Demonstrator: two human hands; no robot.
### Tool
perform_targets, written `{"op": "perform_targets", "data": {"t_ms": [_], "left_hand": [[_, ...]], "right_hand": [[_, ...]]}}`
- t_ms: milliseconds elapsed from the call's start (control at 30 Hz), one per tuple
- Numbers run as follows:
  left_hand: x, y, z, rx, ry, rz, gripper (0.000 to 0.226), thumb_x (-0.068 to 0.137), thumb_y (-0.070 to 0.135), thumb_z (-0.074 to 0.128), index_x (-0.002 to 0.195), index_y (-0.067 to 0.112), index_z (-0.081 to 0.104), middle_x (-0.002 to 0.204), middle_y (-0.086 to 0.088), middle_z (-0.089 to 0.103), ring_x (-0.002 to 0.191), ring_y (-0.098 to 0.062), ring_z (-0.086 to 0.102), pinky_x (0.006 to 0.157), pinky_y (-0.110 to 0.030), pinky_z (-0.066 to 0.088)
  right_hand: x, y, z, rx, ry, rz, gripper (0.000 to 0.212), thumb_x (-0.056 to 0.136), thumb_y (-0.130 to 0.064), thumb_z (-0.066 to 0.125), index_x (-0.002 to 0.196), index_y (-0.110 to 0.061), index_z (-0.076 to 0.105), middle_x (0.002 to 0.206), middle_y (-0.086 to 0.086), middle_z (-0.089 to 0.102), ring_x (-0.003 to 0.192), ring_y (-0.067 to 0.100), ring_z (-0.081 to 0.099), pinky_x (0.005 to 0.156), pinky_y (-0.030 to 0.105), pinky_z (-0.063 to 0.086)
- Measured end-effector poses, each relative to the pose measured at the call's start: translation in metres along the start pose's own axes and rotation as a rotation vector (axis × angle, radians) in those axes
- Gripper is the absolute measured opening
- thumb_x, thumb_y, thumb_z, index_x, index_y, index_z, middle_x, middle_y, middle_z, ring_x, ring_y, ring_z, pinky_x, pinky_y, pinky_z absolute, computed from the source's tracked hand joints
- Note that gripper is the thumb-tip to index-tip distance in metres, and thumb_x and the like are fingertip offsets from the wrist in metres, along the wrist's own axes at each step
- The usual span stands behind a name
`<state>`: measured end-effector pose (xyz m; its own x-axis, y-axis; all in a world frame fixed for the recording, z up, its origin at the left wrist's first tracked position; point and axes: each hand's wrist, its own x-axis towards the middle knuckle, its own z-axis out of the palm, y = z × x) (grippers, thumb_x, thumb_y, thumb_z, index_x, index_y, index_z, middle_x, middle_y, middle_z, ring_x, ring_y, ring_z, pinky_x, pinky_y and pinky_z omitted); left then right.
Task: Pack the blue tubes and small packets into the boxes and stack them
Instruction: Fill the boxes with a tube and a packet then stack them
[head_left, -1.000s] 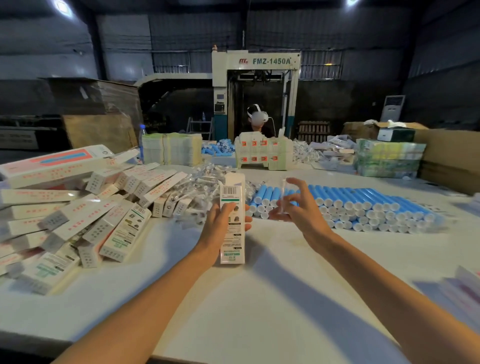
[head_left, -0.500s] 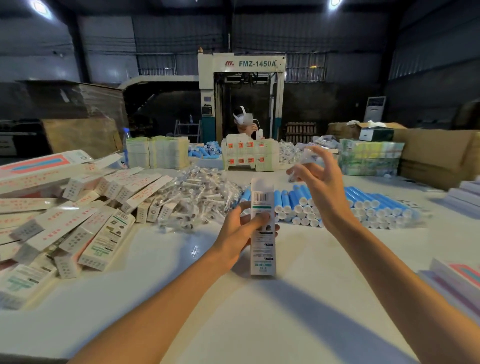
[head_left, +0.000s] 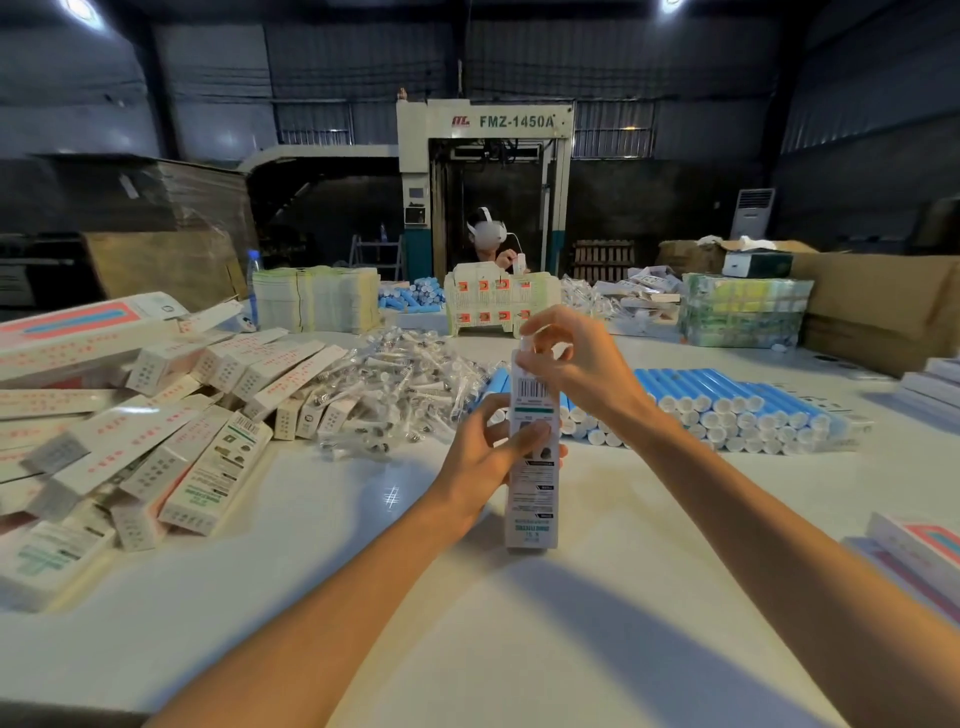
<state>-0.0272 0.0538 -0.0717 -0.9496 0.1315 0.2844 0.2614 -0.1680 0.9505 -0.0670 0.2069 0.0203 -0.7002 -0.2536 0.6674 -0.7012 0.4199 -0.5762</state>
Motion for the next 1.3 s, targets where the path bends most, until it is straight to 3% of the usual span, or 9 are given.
{"op": "perform_targets", "data": {"t_ms": [100,267,433,533,633,833,1033,1200,1300], "left_hand": [[0.001,0.000,-0.001,0.004,0.003,0.001,0.043,0.097,0.018,0.077,0.132,0.010,0.053,0.117,-0.018,0.078,0.102,-0.046,0.076,0.097,-0.064,0.058],[0.002,-0.005,-0.004,0.008,0.032,0.048,0.037,0.100,0.016,0.073,0.133,0.010,0.056,0.123,-0.016,0.075,0.104,-0.046,0.076,0.096,-0.065,0.058],[0.006,-0.004,-0.008,0.066,0.047,0.099,0.050,0.087,0.028,0.082,0.132,0.018,0.061,0.121,-0.007,0.078,0.116,-0.037,0.073,0.101,-0.058,0.058],[0.006,-0.002,-0.012,0.071,0.031,0.157,0.063,0.087,0.024,0.085,0.136,0.036,0.048,0.122,-0.009,0.077,0.116,-0.033,0.073,0.094,-0.047,0.062],[0.005,0.000,-0.014,0.120,0.008,0.252,0.077,0.088,0.025,0.086,0.145,0.046,0.038,0.128,-0.013,0.074,0.119,-0.032,0.072,0.096,-0.053,0.061],[0.005,-0.001,-0.013,0.188,-0.053,0.298,0.059,0.094,0.023,0.079,0.144,0.039,0.051,0.124,-0.007,0.075,0.117,-0.028,0.072,0.101,-0.051,0.060],[0.004,-0.001,-0.011,0.209,-0.091,0.317,0.054,0.102,0.012,0.070,0.146,0.028,0.045,0.119,-0.008,0.073,0.111,-0.023,0.071,0.101,-0.046,0.060],[-0.002,-0.007,0.000,0.202,-0.164,0.275,0.091,0.092,-0.005,0.076,0.151,0.041,0.024,0.131,-0.001,0.063,0.106,-0.040,0.074,0.087,-0.059,0.064],[-0.002,-0.008,0.003,0.278,-0.141,0.290,0.097,0.089,0.000,0.081,0.146,0.051,0.021,0.122,0.011,0.065,0.106,-0.025,0.073,0.091,-0.049,0.064]], "right_hand": [[-0.010,0.010,0.002,-0.096,-0.080,0.002,0.014,0.098,-0.030,0.069,0.106,-0.019,0.074,0.113,-0.006,0.063,0.107,0.011,0.058,0.085,0.024,0.049],[-0.044,0.025,0.000,0.050,0.088,0.117,0.030,0.105,-0.039,0.058,0.133,-0.030,0.058,0.132,-0.007,0.054,0.114,-0.004,0.055,0.089,0.022,0.050],[-0.078,0.032,0.012,0.372,-0.062,0.190,0.042,0.104,-0.025,0.062,0.143,-0.028,0.047,0.130,0.000,0.070,0.119,0.019,0.067,0.101,0.040,0.055],[-0.078,0.028,0.013,0.412,-0.058,0.161,0.041,0.104,-0.017,0.062,0.142,-0.023,0.050,0.122,0.002,0.075,0.114,0.021,0.071,0.101,0.040,0.056],[-0.078,0.027,0.010,0.414,-0.059,0.151,0.043,0.102,-0.019,0.066,0.142,-0.026,0.052,0.120,0.001,0.075,0.115,0.020,0.070,0.102,0.041,0.056],[-0.077,0.030,0.005,0.338,-0.072,0.085,0.041,0.103,-0.021,0.065,0.141,-0.031,0.054,0.113,0.002,0.073,0.113,0.023,0.068,0.100,0.045,0.057],[-0.069,0.031,0.004,0.175,-0.093,0.000,0.029,0.101,-0.025,0.064,0.126,-0.035,0.055,0.114,-0.017,0.068,0.111,0.015,0.064,0.092,0.036,0.057],[-0.071,0.029,0.008,0.269,-0.129,0.034,0.026,0.106,-0.035,0.058,0.131,-0.029,0.054,0.124,-0.010,0.067,0.121,0.015,0.062,0.093,0.037,0.058],[-0.061,0.022,0.000,0.326,-0.025,0.026,0.021,0.108,-0.035,0.052,0.124,-0.022,0.056,0.119,-0.009,0.071,0.110,0.015,0.069,0.086,0.033,0.059]]}}
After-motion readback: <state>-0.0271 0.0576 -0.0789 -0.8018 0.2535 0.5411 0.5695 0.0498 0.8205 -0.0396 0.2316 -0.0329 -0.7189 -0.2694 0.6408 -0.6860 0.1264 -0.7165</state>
